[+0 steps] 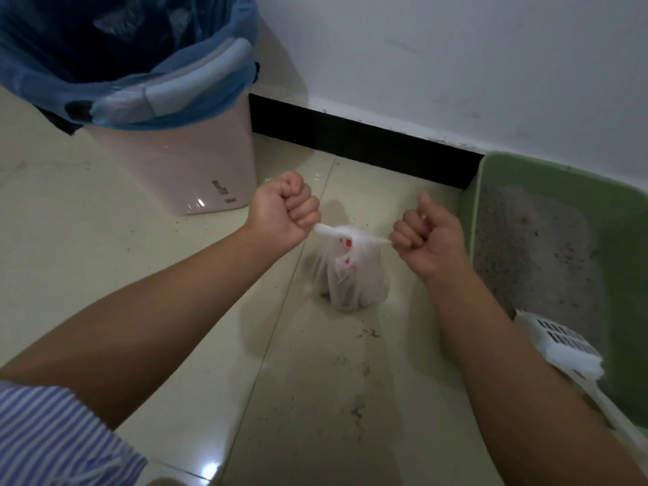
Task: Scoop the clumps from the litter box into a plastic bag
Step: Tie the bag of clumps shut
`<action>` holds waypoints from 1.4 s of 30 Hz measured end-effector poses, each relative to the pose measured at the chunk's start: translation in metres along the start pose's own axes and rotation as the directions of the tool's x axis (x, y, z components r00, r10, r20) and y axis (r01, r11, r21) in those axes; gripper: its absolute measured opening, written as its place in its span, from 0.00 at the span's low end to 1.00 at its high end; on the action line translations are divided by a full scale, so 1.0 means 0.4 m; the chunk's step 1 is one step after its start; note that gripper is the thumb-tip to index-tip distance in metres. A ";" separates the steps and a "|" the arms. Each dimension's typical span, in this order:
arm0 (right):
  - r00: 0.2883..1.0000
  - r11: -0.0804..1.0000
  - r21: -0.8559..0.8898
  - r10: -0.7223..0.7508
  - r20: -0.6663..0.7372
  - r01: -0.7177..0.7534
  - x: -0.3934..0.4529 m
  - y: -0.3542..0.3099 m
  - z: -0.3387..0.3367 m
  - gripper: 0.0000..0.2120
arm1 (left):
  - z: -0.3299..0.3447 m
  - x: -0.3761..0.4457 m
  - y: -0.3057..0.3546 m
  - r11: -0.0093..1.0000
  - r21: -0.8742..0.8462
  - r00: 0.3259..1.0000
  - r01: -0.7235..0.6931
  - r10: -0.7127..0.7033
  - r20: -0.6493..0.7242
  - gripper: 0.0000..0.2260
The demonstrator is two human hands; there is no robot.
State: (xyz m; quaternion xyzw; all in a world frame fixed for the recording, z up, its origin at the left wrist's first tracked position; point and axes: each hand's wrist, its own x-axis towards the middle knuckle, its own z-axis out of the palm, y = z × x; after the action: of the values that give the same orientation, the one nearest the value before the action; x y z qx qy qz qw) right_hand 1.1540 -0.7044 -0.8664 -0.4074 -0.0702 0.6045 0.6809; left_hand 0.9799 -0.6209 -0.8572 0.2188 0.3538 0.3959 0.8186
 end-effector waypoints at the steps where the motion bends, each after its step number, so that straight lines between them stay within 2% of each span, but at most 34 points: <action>1: 0.998 0.993 -0.119 0.001 -0.064 -0.008 0.006 -0.012 -0.019 0.26 | -0.028 -0.004 0.004 0.987 0.160 0.999 -0.004 -0.001 0.035 0.13; 2: 0.990 0.968 -0.249 -0.028 -0.136 -0.007 0.010 -0.026 -0.047 0.28 | -0.062 -0.009 0.005 0.942 0.334 0.999 -0.006 -0.010 0.046 0.12; 3: 0.978 0.930 -0.368 -0.064 -0.201 -0.015 0.010 -0.039 -0.080 0.28 | -0.099 -0.016 0.003 0.853 0.522 0.998 -0.017 -0.015 0.056 0.12; 4: 0.964 0.883 -0.468 -0.092 -0.248 -0.037 0.009 -0.046 -0.113 0.28 | -0.133 -0.023 -0.005 0.707 0.705 0.996 -0.060 -0.007 0.092 0.12; 5: 0.956 0.812 -0.580 -0.121 -0.269 -0.060 0.008 -0.049 -0.138 0.28 | -0.159 -0.027 -0.016 0.515 0.845 0.986 -0.146 0.002 0.169 0.11; 6: 0.953 0.706 -0.704 -0.158 -0.258 -0.074 0.007 -0.047 -0.150 0.27 | -0.173 -0.029 -0.028 0.322 0.910 0.960 -0.261 -0.009 0.278 0.09; 8: 0.963 0.398 -0.915 -0.215 -0.165 -0.067 0.007 -0.036 -0.140 0.25 | -0.182 -0.029 -0.042 0.039 0.899 0.893 -0.437 -0.099 0.439 0.08; 9: 0.974 0.191 -0.980 -0.207 -0.089 -0.049 0.006 -0.031 -0.127 0.25 | -0.175 -0.028 -0.042 -0.102 0.874 0.875 -0.474 -0.168 0.455 0.11; 11: 0.997 -0.216 -0.976 -0.070 0.021 0.006 -0.006 -0.027 -0.100 0.21 | -0.159 -0.028 -0.045 -0.449 0.727 0.853 -0.520 -0.327 0.408 0.17; 12: 0.999 -0.326 -0.945 0.035 0.008 0.019 -0.010 -0.024 -0.094 0.17 | -0.152 -0.028 -0.051 -0.603 0.603 0.853 -0.521 -0.396 0.340 0.16; 13: 0.989 -0.395 -0.919 0.144 -0.041 0.019 -0.015 -0.021 -0.089 0.15 | -0.143 -0.029 -0.063 -0.703 0.489 0.856 -0.517 -0.433 0.283 0.15; 14: 0.964 -0.451 -0.892 0.248 -0.093 0.030 -0.020 -0.014 -0.089 0.17 | -0.138 -0.031 -0.082 -0.750 0.407 0.854 -0.521 -0.455 0.254 0.13; 16: 0.918 -0.551 -0.823 0.384 -0.100 0.141 -0.029 0.005 -0.093 0.18 | -0.135 -0.029 -0.120 -0.765 0.357 0.844 -0.536 -0.471 0.257 0.16; 18: 0.892 -0.558 -0.790 0.451 -0.034 0.252 -0.038 0.024 -0.092 0.15 | -0.138 -0.016 -0.145 -0.712 0.513 0.877 -0.479 -0.376 0.298 0.20; 20: 0.890 -0.517 -0.808 0.455 0.019 0.281 -0.045 0.028 -0.091 0.14 | -0.124 -0.013 -0.167 -0.526 0.778 0.937 -0.344 -0.246 0.248 0.20; 22: 0.886 -0.490 -0.816 0.460 0.056 0.306 -0.048 0.023 -0.085 0.12 | -0.099 -0.011 -0.189 -0.245 0.962 0.989 -0.117 -0.115 0.091 0.20; 24: 0.872 -0.490 -0.803 0.484 0.071 0.338 -0.050 0.012 -0.074 0.11 | -0.076 0.000 -0.201 -0.011 0.998 0.998 0.057 0.023 -0.056 0.16; 26: 0.834 -0.463 -0.810 0.549 0.057 0.360 -0.052 0.001 -0.064 0.12 | -0.056 0.014 -0.211 0.110 0.982 0.987 0.153 0.039 -0.158 0.15; 28: 0.785 -0.414 -0.837 0.619 0.029 0.358 -0.053 -0.013 -0.062 0.12 | -0.040 0.024 -0.219 0.195 0.968 0.984 0.159 0.048 -0.171 0.12; 30: 0.775 -0.377 -0.885 0.631 -0.030 0.273 -0.058 -0.035 -0.063 0.15 | -0.013 0.015 -0.216 0.337 0.934 0.987 0.120 0.060 -0.149 0.10; 31: 0.782 -0.362 -0.905 0.620 -0.054 0.225 -0.059 -0.051 -0.066 0.15 | -0.003 0.008 -0.213 0.411 0.909 0.992 0.074 0.060 -0.108 0.10; 33: 0.812 -0.336 -0.926 0.580 -0.060 0.172 -0.059 -0.092 -0.074 0.15 | 0.010 -0.012 -0.207 0.492 0.869 0.999 -0.044 0.035 0.031 0.11; 35: 0.829 -0.279 -0.946 0.559 -0.023 0.162 -0.060 -0.132 -0.082 0.16 | 0.015 -0.031 -0.206 0.519 0.847 0.986 -0.116 -0.042 0.160 0.13; 36: 0.833 -0.231 -0.960 0.554 0.003 0.157 -0.061 -0.147 -0.086 0.16 | 0.018 -0.036 -0.208 0.487 0.863 0.975 -0.135 -0.087 0.202 0.14; 37: 0.835 -0.171 -0.975 0.550 0.023 0.140 -0.065 -0.158 -0.088 0.16 | 0.020 -0.036 -0.212 0.403 0.902 0.963 -0.158 -0.141 0.231 0.14; 39: 0.846 -0.045 -0.995 0.530 0.056 0.094 -0.070 -0.165 -0.093 0.15 | 0.036 -0.029 -0.225 0.103 0.972 0.939 -0.212 -0.253 0.231 0.11; 40: 0.860 0.014 -0.997 0.504 0.075 0.079 -0.069 -0.163 -0.097 0.14 | 0.048 -0.027 -0.231 -0.006 0.972 0.926 -0.236 -0.306 0.223 0.10; 42: 0.911 0.156 -0.987 0.400 0.105 0.045 -0.059 -0.160 -0.112 0.14 | 0.074 -0.029 -0.238 -0.086 0.959 0.867 -0.271 -0.454 0.205 0.09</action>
State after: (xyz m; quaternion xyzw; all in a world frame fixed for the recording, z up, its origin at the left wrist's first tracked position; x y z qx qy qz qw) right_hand 1.2234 -0.7421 -0.8457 -0.6394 -0.5075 0.5553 0.1592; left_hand 1.0440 -0.6889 -0.8940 0.8102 0.3262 -0.1239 0.4710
